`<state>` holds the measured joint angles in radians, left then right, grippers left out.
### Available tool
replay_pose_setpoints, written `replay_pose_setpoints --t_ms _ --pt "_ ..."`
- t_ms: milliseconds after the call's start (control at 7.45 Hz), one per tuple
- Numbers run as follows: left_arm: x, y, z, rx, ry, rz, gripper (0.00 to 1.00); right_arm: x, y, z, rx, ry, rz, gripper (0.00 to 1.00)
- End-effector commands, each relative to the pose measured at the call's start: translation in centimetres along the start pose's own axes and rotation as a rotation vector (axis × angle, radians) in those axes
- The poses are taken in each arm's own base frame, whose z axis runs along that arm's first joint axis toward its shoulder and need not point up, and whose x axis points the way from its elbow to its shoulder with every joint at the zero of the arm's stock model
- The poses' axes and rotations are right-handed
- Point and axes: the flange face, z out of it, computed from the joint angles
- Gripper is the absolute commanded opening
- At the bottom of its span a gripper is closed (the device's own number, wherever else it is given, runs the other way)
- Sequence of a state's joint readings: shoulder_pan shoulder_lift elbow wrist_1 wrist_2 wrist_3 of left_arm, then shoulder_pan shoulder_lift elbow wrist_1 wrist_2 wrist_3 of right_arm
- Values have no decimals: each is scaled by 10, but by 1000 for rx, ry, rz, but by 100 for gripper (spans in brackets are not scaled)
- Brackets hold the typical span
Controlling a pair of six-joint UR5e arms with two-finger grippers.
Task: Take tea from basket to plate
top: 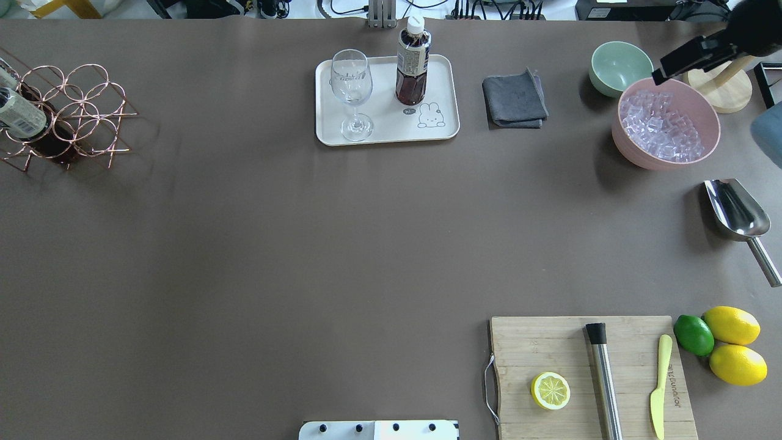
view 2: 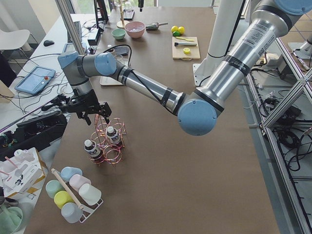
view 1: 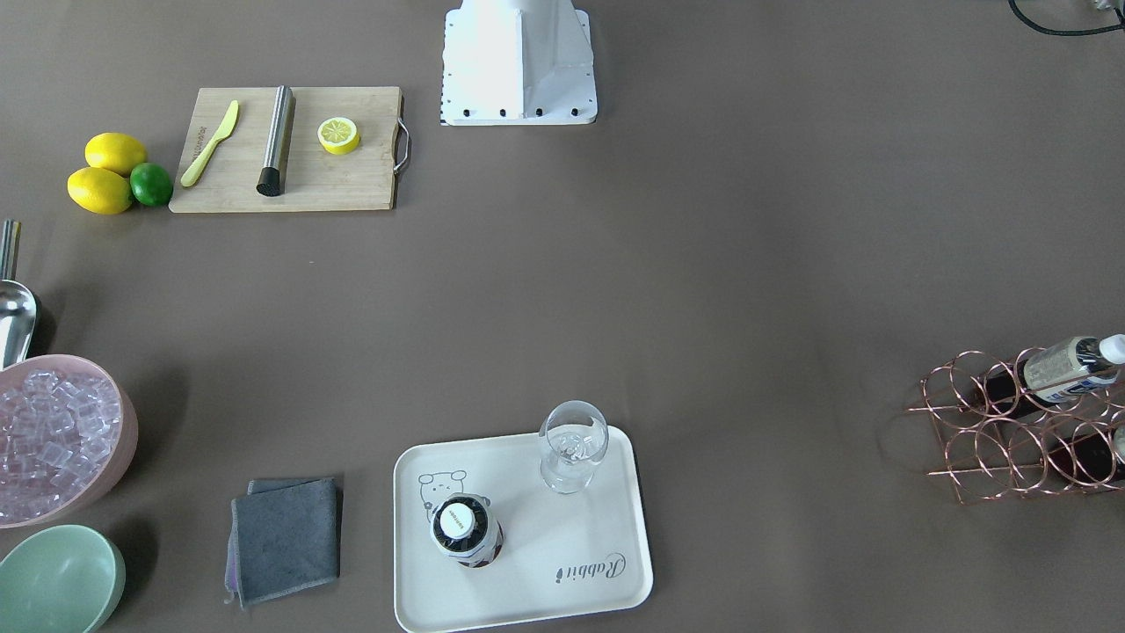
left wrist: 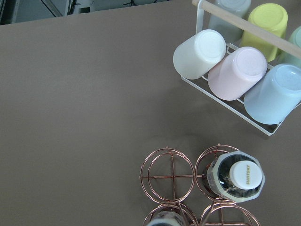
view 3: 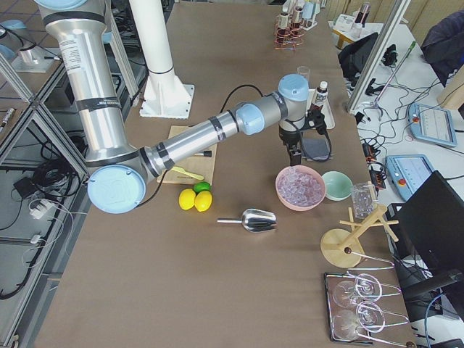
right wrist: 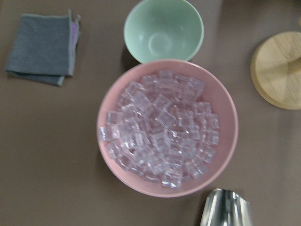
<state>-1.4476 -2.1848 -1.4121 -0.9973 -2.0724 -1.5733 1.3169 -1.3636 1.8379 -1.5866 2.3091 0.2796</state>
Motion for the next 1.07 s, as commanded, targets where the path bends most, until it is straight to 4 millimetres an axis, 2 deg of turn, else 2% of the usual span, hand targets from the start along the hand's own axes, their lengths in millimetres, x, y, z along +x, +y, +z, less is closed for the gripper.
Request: replay_pose_setpoints --t_ms 0,134,268,403,537,671,805,939 --pt "3 21 -38 -8 11 -22 98 153 79 9 -128 50 139 100" --pt "-6 38 -64 -20 18 -33 98 193 99 14 -149 58 155 100" --pt "-27 52 -83 -63 49 -54 98 219 119 25 -178 52 141 100" --pt "-59 67 -94 -115 75 -53 98 236 136 37 -206 48 115 100" --pt "-116 99 -82 -128 121 44 98 243 141 42 -219 48 107 100" --pt "-155 114 -61 -122 127 120 98 245 143 45 -226 55 120 100" --pt "-166 112 -59 -113 140 213 98 246 143 46 -227 54 121 100" --pt "-172 101 -45 -108 128 393 98 245 140 44 -221 61 113 100"
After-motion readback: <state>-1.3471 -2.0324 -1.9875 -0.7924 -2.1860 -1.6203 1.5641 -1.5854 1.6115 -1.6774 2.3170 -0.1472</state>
